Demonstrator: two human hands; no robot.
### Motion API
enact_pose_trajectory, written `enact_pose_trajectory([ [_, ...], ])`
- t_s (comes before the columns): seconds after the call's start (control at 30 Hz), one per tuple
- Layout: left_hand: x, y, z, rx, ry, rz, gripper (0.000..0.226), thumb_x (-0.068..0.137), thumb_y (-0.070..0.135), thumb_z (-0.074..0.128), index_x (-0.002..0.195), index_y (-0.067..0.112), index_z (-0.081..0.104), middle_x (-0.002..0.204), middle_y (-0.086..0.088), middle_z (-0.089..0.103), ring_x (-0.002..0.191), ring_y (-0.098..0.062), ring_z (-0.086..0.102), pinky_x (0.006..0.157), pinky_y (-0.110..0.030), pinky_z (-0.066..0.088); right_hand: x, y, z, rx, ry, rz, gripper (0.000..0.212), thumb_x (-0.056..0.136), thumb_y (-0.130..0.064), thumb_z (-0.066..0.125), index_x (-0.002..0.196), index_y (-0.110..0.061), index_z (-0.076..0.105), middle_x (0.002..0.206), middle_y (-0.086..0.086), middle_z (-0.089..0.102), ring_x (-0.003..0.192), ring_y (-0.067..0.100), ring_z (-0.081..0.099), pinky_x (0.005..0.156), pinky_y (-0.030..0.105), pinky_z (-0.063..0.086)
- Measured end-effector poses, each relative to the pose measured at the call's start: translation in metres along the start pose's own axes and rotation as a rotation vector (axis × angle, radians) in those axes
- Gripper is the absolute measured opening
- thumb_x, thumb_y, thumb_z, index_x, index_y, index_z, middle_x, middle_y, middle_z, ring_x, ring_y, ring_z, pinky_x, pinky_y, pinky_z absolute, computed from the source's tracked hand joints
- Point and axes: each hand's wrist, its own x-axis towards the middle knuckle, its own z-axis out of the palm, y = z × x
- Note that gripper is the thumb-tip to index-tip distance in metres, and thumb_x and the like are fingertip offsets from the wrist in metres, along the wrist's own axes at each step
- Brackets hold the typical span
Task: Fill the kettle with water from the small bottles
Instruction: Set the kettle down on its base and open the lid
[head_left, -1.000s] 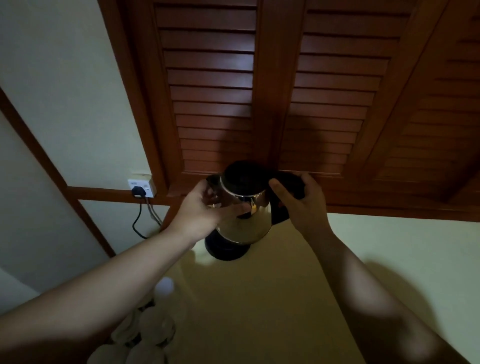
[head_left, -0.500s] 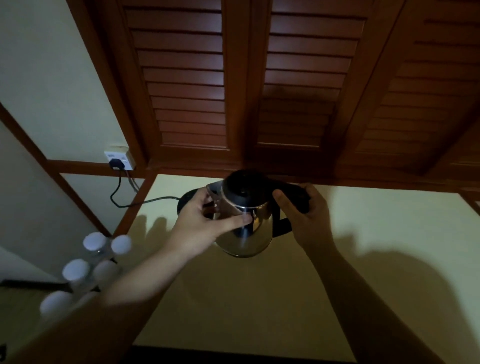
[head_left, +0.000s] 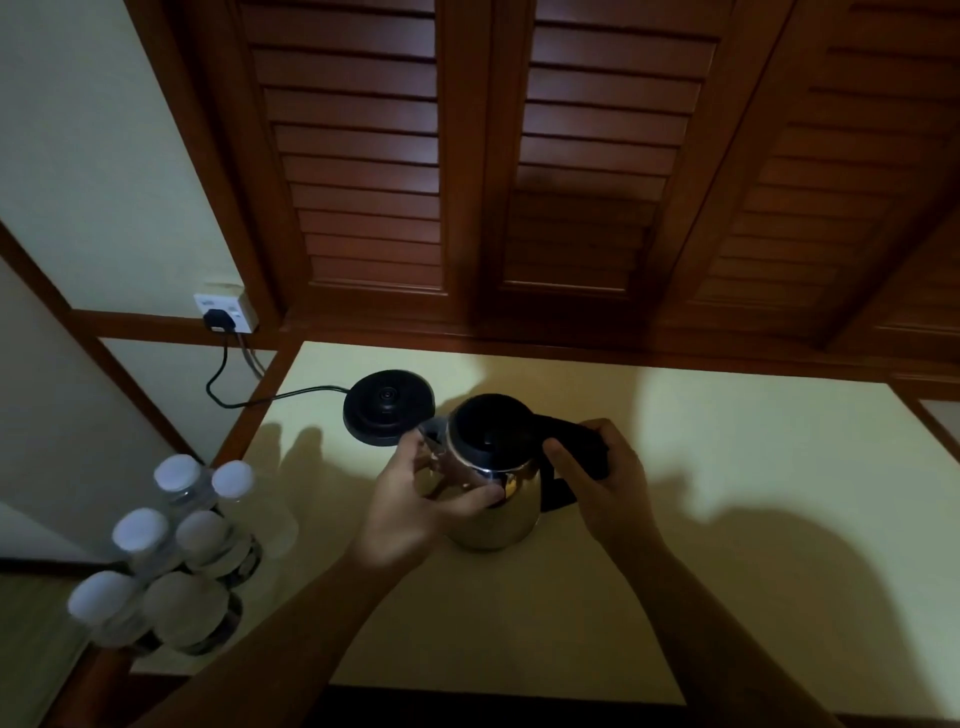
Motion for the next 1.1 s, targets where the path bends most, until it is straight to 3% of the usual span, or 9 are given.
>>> enact_pose_trajectory([
  [0.13,-0.004,-0.001,0.001,0.022,0.021,0.015,0.088,0.053,0.039,0.097,0.129,0.037,0.053,0.120,0.018,0.067,0.115,0.009,0.057,0.085,-0.012,0.051,-0.009,-0.009,-0.003,-0.167,0.048,-0.106,0.061,0.095,-0.065,0.065,0.140,-0.025,0.053,0.131,-0.009,0.062,0.119,0.005,0.062,0.095,0.013,0.052],
  [0.3,-0.013,0.002,0.002,-0.068,-0.066,0.081,0.081,0.069,-0.014,0.083,0.134,0.020,0.051,0.117,0.008,0.070,0.107,0.006,0.066,0.075,-0.012,0.055,-0.015,-0.039,0.006,-0.528,-0.054,-0.397,0.072,0.096,-0.069,0.058,0.156,-0.033,0.042,0.163,-0.001,0.043,0.148,0.018,0.041,0.118,0.037,0.040],
  [0.43,-0.016,0.001,0.002,-0.122,-0.063,0.149,0.079,0.072,-0.016,0.080,0.137,0.016,0.048,0.119,0.020,0.070,0.115,0.004,0.063,0.082,-0.012,0.054,-0.008,-0.049,0.014,-0.818,-0.211,-0.426,0.079,0.096,-0.087,0.028,0.162,-0.043,0.028,0.175,0.006,0.026,0.163,0.033,0.022,0.130,0.064,0.016],
  [0.53,-0.017,0.000,0.002,-0.153,-0.054,0.172,0.082,0.075,-0.009,0.081,0.142,0.022,0.044,0.124,0.019,0.069,0.119,0.003,0.062,0.086,-0.012,0.052,-0.002,-0.049,0.018,-0.994,-0.252,-0.485,0.077,0.097,-0.087,0.024,0.163,-0.048,0.024,0.174,0.009,0.030,0.163,0.034,0.022,0.130,0.066,0.004],
  [0.63,-0.019,-0.001,0.000,-0.137,-0.036,0.198,0.102,0.073,-0.002,0.084,0.155,0.020,0.027,0.136,0.014,0.063,0.128,0.000,0.057,0.094,-0.013,0.050,0.001,-0.047,0.020,-1.018,-0.219,-0.588,0.070,0.101,-0.081,0.029,0.155,-0.039,0.042,0.162,0.014,0.049,0.150,0.035,0.048,0.128,0.070,0.010],
  [0.73,-0.018,-0.004,0.000,-0.133,-0.042,0.206,0.101,0.073,-0.004,0.084,0.152,0.026,0.028,0.137,0.008,0.063,0.128,-0.004,0.059,0.095,-0.020,0.053,0.006,-0.045,0.020,-1.013,-0.176,-0.666,0.072,0.101,-0.079,0.033,0.146,-0.028,0.057,0.152,0.017,0.060,0.133,0.034,0.065,0.127,0.071,0.018],
  [0.87,-0.017,-0.003,0.002,-0.091,-0.014,0.211,0.094,0.072,0.003,0.085,0.145,0.032,0.034,0.133,0.018,0.065,0.124,-0.004,0.062,0.095,-0.018,0.052,0.007,-0.045,0.019,-1.014,-0.178,-0.689,0.073,0.101,-0.079,0.036,0.141,-0.024,0.062,0.149,0.017,0.062,0.135,0.035,0.063,0.125,0.072,0.019],
  [0.97,-0.018,-0.002,0.006,-0.152,-0.039,0.189,0.082,0.075,-0.020,0.075,0.138,0.020,0.042,0.122,0.006,0.067,0.111,0.001,0.067,0.080,-0.013,0.055,0.006,-0.047,0.020,-0.966,-0.147,-0.662,0.058,0.106,-0.068,0.037,0.138,-0.026,0.062,0.148,0.013,0.063,0.142,0.034,0.057,0.124,0.074,0.017],
  [1.1,-0.022,0.005,0.011,-0.183,-0.056,0.160,0.084,0.070,-0.028,0.074,0.135,0.013,0.040,0.110,0.015,0.070,0.102,0.013,0.066,0.072,-0.007,0.053,0.004,-0.053,0.020,-0.885,-0.137,-0.623,0.047,0.110,-0.058,0.034,0.134,-0.028,0.060,0.144,0.007,0.066,0.144,0.031,0.055,0.124,0.076,0.014],
])
